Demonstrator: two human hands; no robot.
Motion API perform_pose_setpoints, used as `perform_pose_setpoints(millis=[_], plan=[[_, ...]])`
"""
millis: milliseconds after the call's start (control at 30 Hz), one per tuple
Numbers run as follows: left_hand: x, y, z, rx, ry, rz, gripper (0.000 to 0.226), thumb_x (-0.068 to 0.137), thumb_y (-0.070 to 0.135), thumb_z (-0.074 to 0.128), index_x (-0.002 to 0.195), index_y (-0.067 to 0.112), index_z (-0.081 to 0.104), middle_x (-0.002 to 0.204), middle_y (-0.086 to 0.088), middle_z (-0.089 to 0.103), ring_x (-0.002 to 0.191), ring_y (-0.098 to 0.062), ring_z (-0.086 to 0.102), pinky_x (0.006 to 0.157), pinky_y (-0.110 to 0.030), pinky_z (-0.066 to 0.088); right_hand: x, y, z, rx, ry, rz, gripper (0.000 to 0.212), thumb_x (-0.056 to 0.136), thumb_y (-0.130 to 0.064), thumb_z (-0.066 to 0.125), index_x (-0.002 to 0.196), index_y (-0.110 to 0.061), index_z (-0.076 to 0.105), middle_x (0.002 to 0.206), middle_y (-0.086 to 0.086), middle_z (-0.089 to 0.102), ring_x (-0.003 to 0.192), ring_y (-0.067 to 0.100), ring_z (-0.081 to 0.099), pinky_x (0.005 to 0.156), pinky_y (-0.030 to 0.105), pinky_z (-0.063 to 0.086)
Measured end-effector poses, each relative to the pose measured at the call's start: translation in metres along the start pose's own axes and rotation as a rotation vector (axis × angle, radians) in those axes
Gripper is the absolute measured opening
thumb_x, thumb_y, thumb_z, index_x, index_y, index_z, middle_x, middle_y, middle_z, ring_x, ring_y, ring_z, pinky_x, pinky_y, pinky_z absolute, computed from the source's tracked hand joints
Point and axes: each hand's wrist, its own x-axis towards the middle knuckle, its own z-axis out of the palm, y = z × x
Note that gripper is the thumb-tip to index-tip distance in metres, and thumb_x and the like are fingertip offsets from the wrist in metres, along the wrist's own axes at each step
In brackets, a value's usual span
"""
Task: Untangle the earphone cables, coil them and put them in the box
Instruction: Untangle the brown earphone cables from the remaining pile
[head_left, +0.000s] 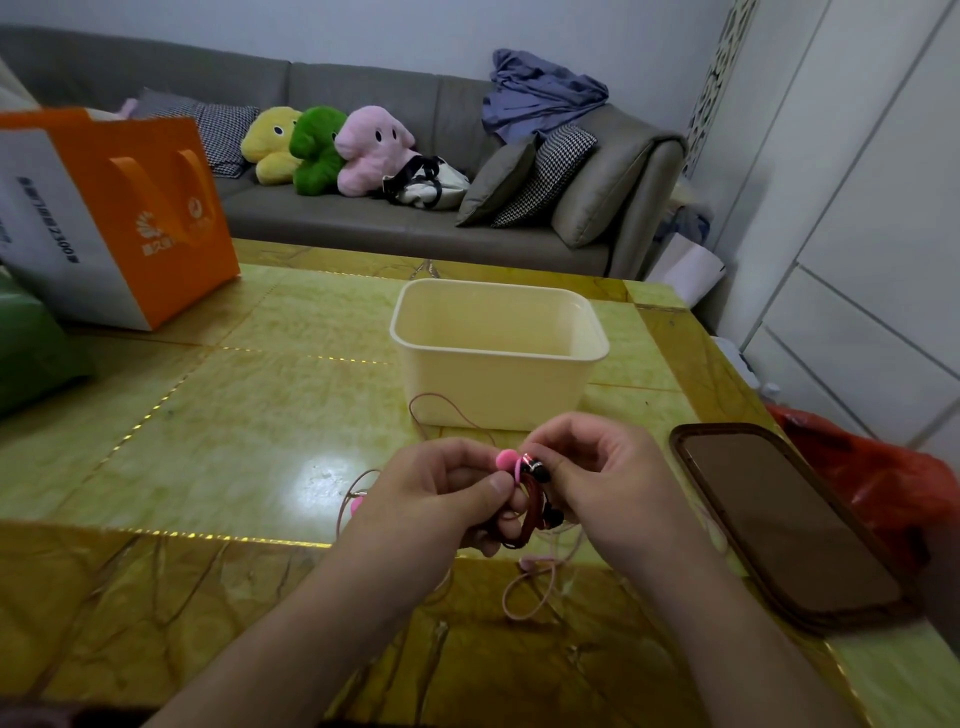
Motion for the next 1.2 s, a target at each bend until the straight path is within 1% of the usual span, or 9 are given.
perform_pose_setpoints(millis=[200,367,500,633,767,867,967,1033,1200], plan=[[-0.001,0.003,-0.003,0.052,0.029,0.053,0.010,0.101,-0.007,0.058,0.106,-0.007,0.067,0.078,-0.016,0.075,0.065,-0.020,0.069,0.058,-0.026,0.056,-0.003,0.000,0.001,0.080,-0.091,0.010,0.019,0.099,-0.001,0.069,0.089,-0.014,0.080,0.068,-0.001,0.074,0.059,0.003,0.063,0.054,0.016,0.047],[-0.002,0.002,-0.001,0.145,0.027,0.094,0.010,0.102,-0.006,0.057,0.106,-0.004,0.065,0.077,-0.013,0.076,0.066,-0.020,0.070,0.061,-0.028,0.057,-0.003,0.002,0.006,0.094,-0.113,0.001,0.039,0.094,0.014,0.062,0.089,-0.019,0.082,0.071,0.004,0.077,0.065,0.011,0.069,0.061,0.023,0.053],[-0.002,0.002,-0.003,0.247,0.054,0.126,0.012,0.102,-0.004,0.059,0.103,0.002,0.069,0.078,-0.011,0.077,0.068,-0.017,0.072,0.064,-0.028,0.059,-0.002,0.005,0.008,0.101,-0.088,0.016,0.037,0.094,0.005,0.071,0.086,-0.028,0.085,0.076,0.006,0.079,0.070,0.015,0.073,0.065,0.026,0.058],[-0.002,0.005,-0.007,0.342,0.074,0.125,0.015,0.102,0.002,0.062,0.101,0.011,0.074,0.082,-0.005,0.078,0.073,-0.015,0.076,0.070,-0.033,0.063,0.000,0.008,0.008,0.054,-0.063,0.015,0.020,0.096,-0.007,0.074,0.090,-0.022,0.085,0.077,0.004,0.079,0.071,0.015,0.071,0.063,0.027,0.054],[-0.003,0.005,-0.005,0.364,0.093,0.108,0.015,0.101,0.005,0.065,0.099,0.017,0.074,0.078,-0.004,0.077,0.067,-0.010,0.075,0.063,-0.021,0.058,-0.001,0.009,0.008,0.105,-0.060,0.034,0.018,0.096,-0.001,0.071,0.090,-0.012,0.083,0.066,0.002,0.075,0.056,0.005,0.062,0.053,0.016,0.046],[-0.003,0.005,-0.005,0.381,0.107,0.098,0.016,0.101,0.007,0.066,0.097,0.019,0.075,0.075,0.000,0.077,0.066,-0.008,0.074,0.060,-0.019,0.055,-0.001,0.009,0.010,0.069,-0.058,0.052,0.015,0.098,-0.006,0.072,0.090,-0.015,0.082,0.069,0.001,0.076,0.058,0.005,0.064,0.055,0.018,0.048],[-0.002,0.005,-0.007,0.441,0.117,0.111,0.018,0.100,0.008,0.068,0.094,0.023,0.075,0.084,0.005,0.077,0.072,-0.012,0.077,0.063,-0.028,0.060,0.001,0.011,0.008,0.030,-0.040,0.071,0.015,0.100,-0.011,0.071,0.089,-0.019,0.080,0.074,0.001,0.077,0.062,0.011,0.066,0.060,0.028,0.054],[-0.001,0.004,-0.007,0.467,0.123,0.121,0.019,0.100,0.008,0.069,0.093,0.024,0.075,0.088,0.006,0.077,0.073,-0.014,0.078,0.065,-0.034,0.063,0.001,0.012,0.008,0.040,-0.050,0.077,0.015,0.100,-0.010,0.071,0.090,-0.017,0.079,0.075,0.001,0.078,0.063,0.012,0.067,0.062,0.028,0.056],[0.001,0.001,-0.008,0.481,0.142,0.126,0.019,0.100,0.009,0.068,0.094,0.026,0.075,0.084,0.003,0.078,0.072,-0.015,0.077,0.068,-0.041,0.066,0.000,0.011,0.008,0.117,-0.131,0.150,0.012,0.099,-0.006,0.071,0.092,-0.010,0.079,0.082,0.010,0.080,0.074,0.023,0.074,0.069,0.034,0.060]])
